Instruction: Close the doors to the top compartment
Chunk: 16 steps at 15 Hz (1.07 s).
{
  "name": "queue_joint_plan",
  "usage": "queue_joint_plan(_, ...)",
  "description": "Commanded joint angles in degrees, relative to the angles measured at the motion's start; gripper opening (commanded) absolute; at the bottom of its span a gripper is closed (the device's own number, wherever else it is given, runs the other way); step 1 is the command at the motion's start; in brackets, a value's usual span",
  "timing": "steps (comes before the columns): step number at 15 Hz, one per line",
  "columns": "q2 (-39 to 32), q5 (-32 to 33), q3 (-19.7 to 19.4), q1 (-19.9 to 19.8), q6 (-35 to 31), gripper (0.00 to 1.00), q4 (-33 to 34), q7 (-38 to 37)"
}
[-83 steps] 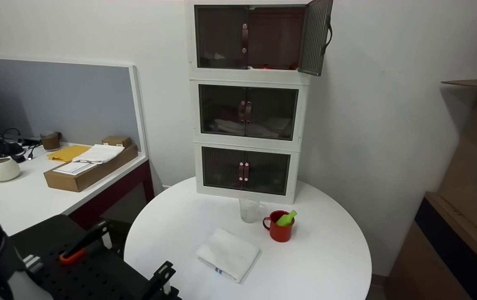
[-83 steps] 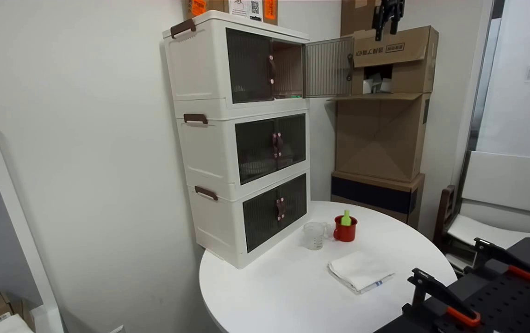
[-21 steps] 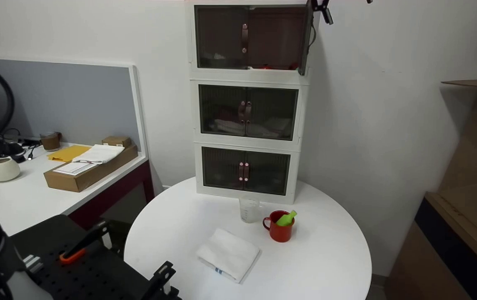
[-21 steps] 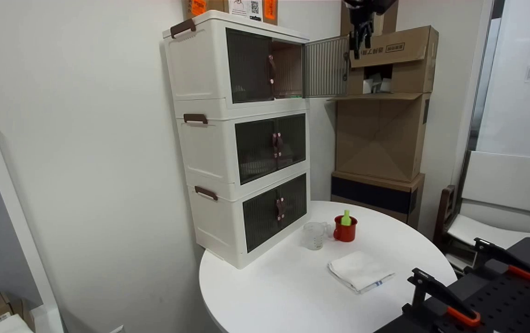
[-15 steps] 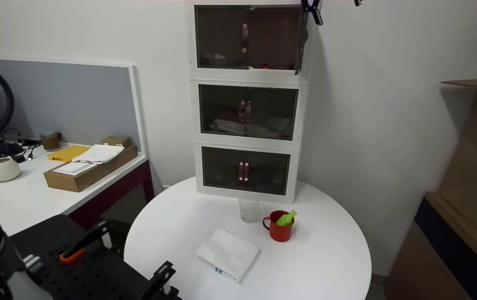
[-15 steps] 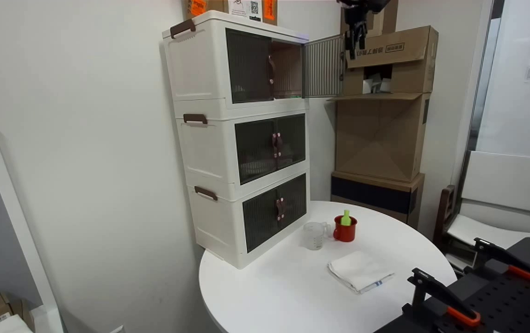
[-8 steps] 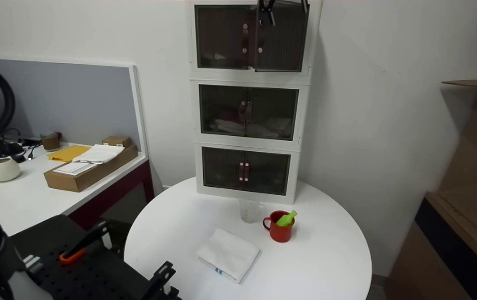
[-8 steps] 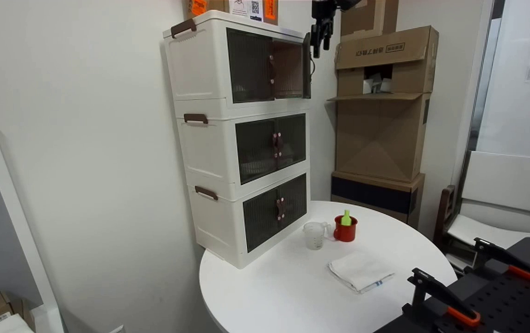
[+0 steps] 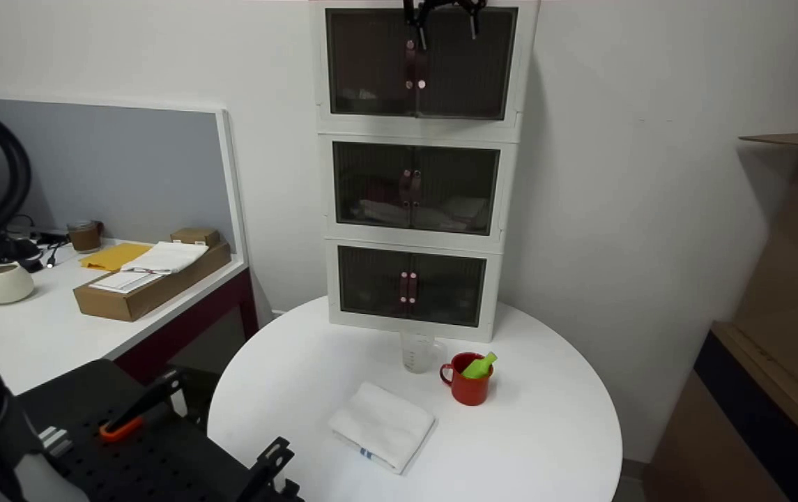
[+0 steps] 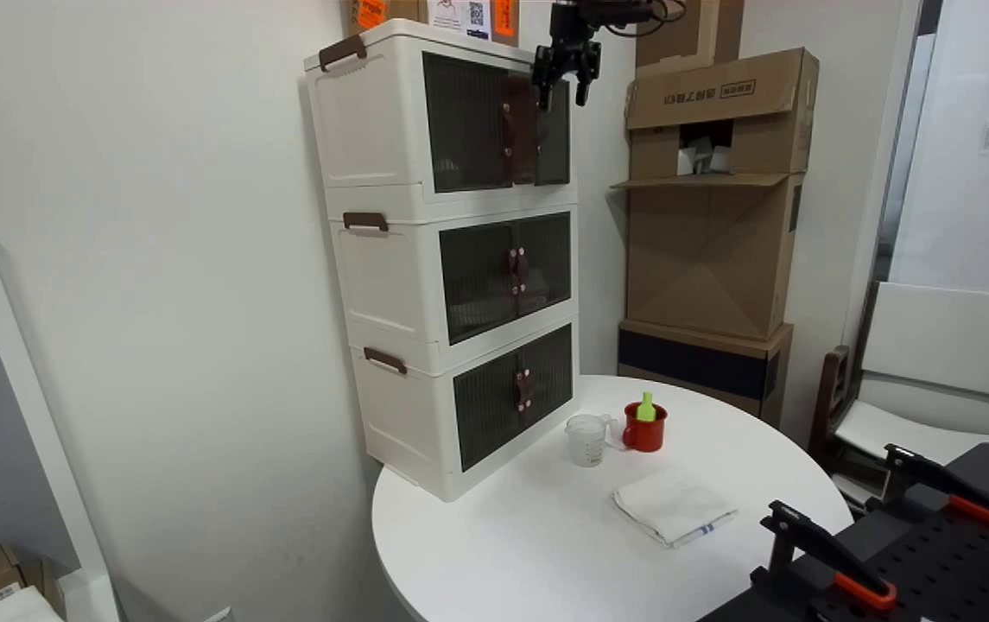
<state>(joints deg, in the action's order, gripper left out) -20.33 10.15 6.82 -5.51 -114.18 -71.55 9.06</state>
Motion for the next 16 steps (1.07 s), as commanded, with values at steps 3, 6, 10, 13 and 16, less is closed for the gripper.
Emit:
queue_joint_plan(3,-3.7,-4.2,0.1,-0.8,-7.9,1.00,2.7,-8.9)
queue_joint_plan(6,-5.4,-5.2,0.5,-1.1,-13.5,1.00,3.0,-8.9)
queue_joint_plan(10,-6.9,-5.4,1.0,-1.2,-17.5,1.00,2.8,-6.4)
queue_joint_plan(13,-6.5,-5.9,1.3,-1.5,-17.3,1.00,2.1,-5.1)
queue_joint_plan(16,-4.5,-7.7,2.0,-2.4,-16.6,1.00,-0.1,-4.2)
